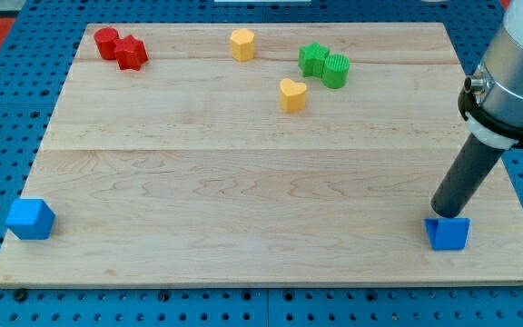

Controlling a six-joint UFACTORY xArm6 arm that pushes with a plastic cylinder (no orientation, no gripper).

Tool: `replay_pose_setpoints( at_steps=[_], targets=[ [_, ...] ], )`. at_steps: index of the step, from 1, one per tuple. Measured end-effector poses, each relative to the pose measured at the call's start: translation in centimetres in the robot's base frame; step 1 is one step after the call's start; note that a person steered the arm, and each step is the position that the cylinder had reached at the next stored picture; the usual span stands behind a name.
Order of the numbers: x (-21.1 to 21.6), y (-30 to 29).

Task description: Push the blue cube to the blue triangle

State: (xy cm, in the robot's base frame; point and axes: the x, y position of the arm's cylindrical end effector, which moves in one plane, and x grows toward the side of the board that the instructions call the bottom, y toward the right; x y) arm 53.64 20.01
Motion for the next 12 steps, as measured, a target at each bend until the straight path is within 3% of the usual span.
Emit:
replay_pose_setpoints(
  at_steps=[1, 2, 4, 5, 6, 8, 9, 10, 11, 12],
  targets=[
    [-4.1, -8.6],
    [-7.8, -20.9],
    [-7.3, -45.6],
    [-6.7, -50.5],
    [-4.9, -50.5],
    [3.0, -50.5],
    [-1.0, -50.0],
    [1.0, -43.8],
    [1.3, -49.6],
    [4.7, -50.1]
  ],
)
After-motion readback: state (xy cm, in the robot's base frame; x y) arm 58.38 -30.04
